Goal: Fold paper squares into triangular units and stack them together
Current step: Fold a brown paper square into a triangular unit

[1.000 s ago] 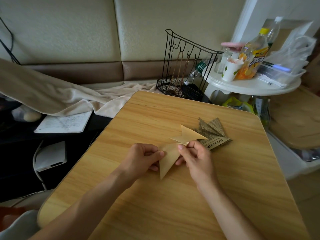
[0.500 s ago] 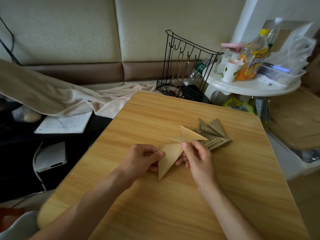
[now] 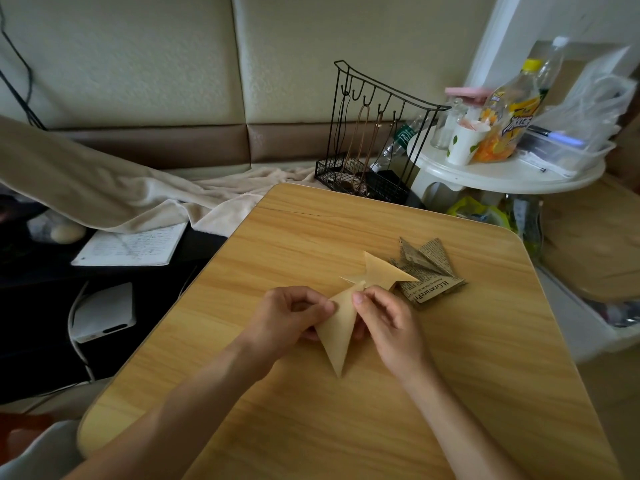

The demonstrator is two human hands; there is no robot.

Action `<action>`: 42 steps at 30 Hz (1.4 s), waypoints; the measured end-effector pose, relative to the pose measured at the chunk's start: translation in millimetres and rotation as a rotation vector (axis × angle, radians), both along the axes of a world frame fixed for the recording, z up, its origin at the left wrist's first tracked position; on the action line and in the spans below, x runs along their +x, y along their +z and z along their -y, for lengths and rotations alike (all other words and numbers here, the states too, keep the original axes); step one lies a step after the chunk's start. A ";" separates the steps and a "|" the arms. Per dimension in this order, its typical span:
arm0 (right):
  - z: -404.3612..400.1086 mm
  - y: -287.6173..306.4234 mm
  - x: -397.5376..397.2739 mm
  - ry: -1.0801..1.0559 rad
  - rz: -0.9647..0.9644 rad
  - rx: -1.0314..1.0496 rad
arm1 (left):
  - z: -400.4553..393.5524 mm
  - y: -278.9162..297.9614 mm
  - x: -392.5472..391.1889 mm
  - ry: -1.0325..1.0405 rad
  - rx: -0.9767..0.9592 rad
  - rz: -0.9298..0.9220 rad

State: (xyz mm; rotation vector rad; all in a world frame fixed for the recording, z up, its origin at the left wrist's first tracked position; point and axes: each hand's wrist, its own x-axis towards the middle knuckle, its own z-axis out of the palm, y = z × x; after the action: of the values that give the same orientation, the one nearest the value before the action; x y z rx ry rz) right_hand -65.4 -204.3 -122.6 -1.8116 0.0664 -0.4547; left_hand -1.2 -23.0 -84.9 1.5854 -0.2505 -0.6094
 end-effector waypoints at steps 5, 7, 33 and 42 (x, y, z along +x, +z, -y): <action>-1.9 2.0 -0.8 -0.019 -0.014 -0.056 | 2.4 0.8 -0.5 -0.033 0.026 -0.011; -0.9 2.3 -1.3 -0.001 0.006 -0.087 | 1.3 3.0 1.0 -0.140 0.114 0.017; 0.0 4.6 -5.5 0.133 -0.110 -0.237 | 0.7 -3.8 6.1 0.313 0.012 0.120; -6.0 -0.9 -3.1 -0.148 -0.014 -0.270 | -8.2 -3.9 17.9 0.502 -0.011 -0.003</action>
State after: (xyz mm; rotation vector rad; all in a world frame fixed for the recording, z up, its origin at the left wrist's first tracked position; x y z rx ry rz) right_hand -68.6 -198.3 -123.5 -2.0835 0.1559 -0.5771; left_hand 16.6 -14.8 -88.8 1.5577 0.1469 -0.2181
